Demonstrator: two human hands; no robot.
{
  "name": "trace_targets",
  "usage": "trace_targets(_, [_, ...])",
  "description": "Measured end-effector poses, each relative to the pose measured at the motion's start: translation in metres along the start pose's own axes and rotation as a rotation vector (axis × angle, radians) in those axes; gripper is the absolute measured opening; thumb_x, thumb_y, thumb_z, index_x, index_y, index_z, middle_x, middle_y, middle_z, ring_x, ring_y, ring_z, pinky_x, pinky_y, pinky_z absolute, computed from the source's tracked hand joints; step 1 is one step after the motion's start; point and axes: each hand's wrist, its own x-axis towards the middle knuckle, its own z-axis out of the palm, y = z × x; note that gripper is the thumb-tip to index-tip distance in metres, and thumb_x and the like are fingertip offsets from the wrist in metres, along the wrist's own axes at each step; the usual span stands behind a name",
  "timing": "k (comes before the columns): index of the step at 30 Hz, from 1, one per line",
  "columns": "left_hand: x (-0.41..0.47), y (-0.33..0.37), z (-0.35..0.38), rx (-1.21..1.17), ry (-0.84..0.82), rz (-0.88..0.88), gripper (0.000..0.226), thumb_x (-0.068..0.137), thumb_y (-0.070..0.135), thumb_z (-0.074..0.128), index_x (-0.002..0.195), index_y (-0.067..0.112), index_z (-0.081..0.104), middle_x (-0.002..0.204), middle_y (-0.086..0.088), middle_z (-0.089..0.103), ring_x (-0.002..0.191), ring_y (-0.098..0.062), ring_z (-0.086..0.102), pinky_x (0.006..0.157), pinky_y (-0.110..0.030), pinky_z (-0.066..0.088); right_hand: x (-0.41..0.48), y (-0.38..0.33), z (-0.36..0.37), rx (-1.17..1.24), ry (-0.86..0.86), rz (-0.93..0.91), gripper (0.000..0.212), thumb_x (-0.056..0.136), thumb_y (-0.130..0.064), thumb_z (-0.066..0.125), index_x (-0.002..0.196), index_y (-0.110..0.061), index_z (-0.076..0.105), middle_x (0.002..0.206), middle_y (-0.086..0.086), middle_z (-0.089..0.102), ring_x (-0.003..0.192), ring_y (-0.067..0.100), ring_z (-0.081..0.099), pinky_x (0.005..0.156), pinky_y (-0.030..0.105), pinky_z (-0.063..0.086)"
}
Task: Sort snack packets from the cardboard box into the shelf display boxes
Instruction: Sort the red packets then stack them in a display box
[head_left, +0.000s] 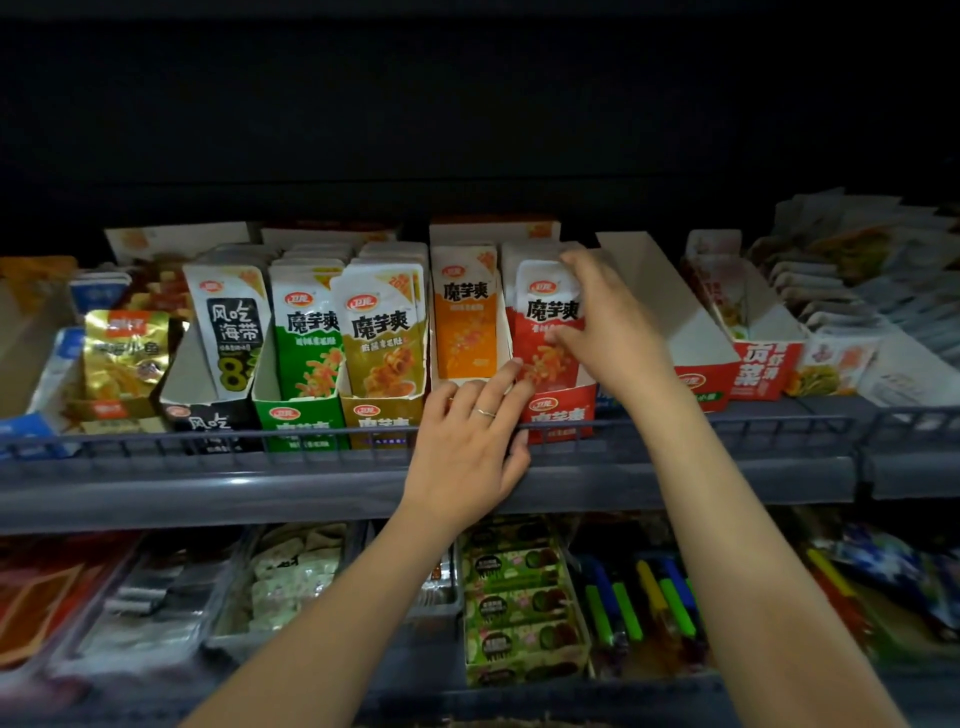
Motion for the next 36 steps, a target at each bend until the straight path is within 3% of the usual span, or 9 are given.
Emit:
trace_targets(5, [0.0,0.0,-0.001,-0.003,0.005,0.001,0.043,0.087,0.035,0.046,0.122,0.013,0.057,0.136,-0.006,0.054,0.099,-0.021,0.047,0.09,-0.038,0.033,0.001,-0.003,0.01,-0.111,0.07,0.054,0.072,0.082,-0.022,0.072,0.141,-0.022,0.03,0.138,0.009,0.037,0.098,0.027,0.061,0.068,0.032,0.048])
trace_targets(14, [-0.001,0.0,0.0,-0.012,-0.012,-0.003,0.042,0.088,0.035,0.045,0.124,0.014,0.05,0.135,-0.006,0.054,0.1,-0.021,0.049,0.091,-0.038,0.033,-0.004,-0.003,0.014,-0.147,0.049,-0.037,0.069,0.088,-0.023,0.064,0.145,-0.029,0.025,0.131,0.012,0.04,0.098,0.027,0.059,0.069,0.03,0.045])
trace_targets(20, [-0.001,0.0,-0.004,-0.024,-0.044,0.001,0.045,0.088,0.034,0.045,0.128,0.013,0.051,0.136,-0.006,0.054,0.1,-0.021,0.049,0.09,-0.037,0.033,-0.008,-0.004,0.011,-0.133,0.13,-0.058,0.071,0.083,-0.017,0.064,0.144,-0.019,0.029,0.131,0.014,0.04,0.102,0.029,0.057,0.08,0.036,0.048])
trace_targets(23, [0.001,0.001,-0.01,-0.061,-0.1,-0.016,0.051,0.087,0.032,0.047,0.134,0.011,0.049,0.14,-0.006,0.051,0.106,-0.021,0.049,0.094,-0.038,0.033,-0.021,-0.021,0.006,-0.06,0.282,-0.1,0.059,0.077,-0.006,0.058,0.133,-0.013,0.041,0.126,0.014,0.043,0.095,0.025,0.057,0.074,0.034,0.051])
trace_targets(27, [-0.015,-0.003,-0.031,-0.171,-0.135,0.012,0.058,0.086,0.024,0.048,0.14,0.007,0.037,0.148,-0.009,0.04,0.138,-0.02,0.031,0.112,-0.041,0.017,-0.06,-0.044,0.003,0.056,0.386,-0.261,0.037,0.074,-0.008,0.046,0.11,-0.006,0.054,0.111,0.012,0.052,0.091,0.02,0.052,0.073,0.024,0.038])
trace_targets(29, [-0.046,-0.008,-0.049,-0.22,-0.176,0.082,0.054,0.087,0.024,0.047,0.138,0.007,0.041,0.149,-0.011,0.038,0.141,-0.02,0.027,0.113,-0.042,0.014,-0.089,-0.049,0.008,0.099,0.392,-0.368,0.027,0.072,-0.002,0.05,0.098,-0.003,0.057,0.1,0.013,0.056,0.09,0.021,0.05,0.073,0.027,0.036])
trace_targets(31, [-0.084,-0.01,-0.075,-0.261,-0.256,0.201,0.044,0.087,0.024,0.045,0.127,0.008,0.05,0.141,-0.013,0.048,0.133,-0.022,0.036,0.109,-0.042,0.022,-0.124,-0.053,0.018,0.159,0.281,-0.47,0.02,0.069,0.001,0.053,0.088,-0.002,0.059,0.091,0.012,0.057,0.087,0.022,0.05,0.071,0.03,0.035])
trace_targets(34, [-0.145,-0.005,-0.108,-0.359,-0.496,0.345,0.023,0.086,0.024,0.043,0.099,0.01,0.057,0.105,-0.012,0.064,0.098,-0.028,0.057,0.092,-0.037,0.034,-0.188,-0.053,0.043,0.148,-0.07,-0.614,0.015,0.069,-0.003,0.053,0.082,-0.005,0.06,0.086,0.011,0.057,0.081,0.022,0.046,0.069,0.032,0.032])
trace_targets(36, [-0.186,0.002,-0.12,-0.419,-0.698,0.364,0.026,0.087,0.026,0.041,0.094,0.011,0.061,0.096,-0.007,0.065,0.088,-0.027,0.062,0.085,-0.037,0.039,-0.234,-0.045,0.066,0.119,-0.328,-0.643,0.013,0.072,-0.009,0.052,0.083,-0.009,0.06,0.088,0.009,0.057,0.082,0.021,0.046,0.07,0.031,0.033])
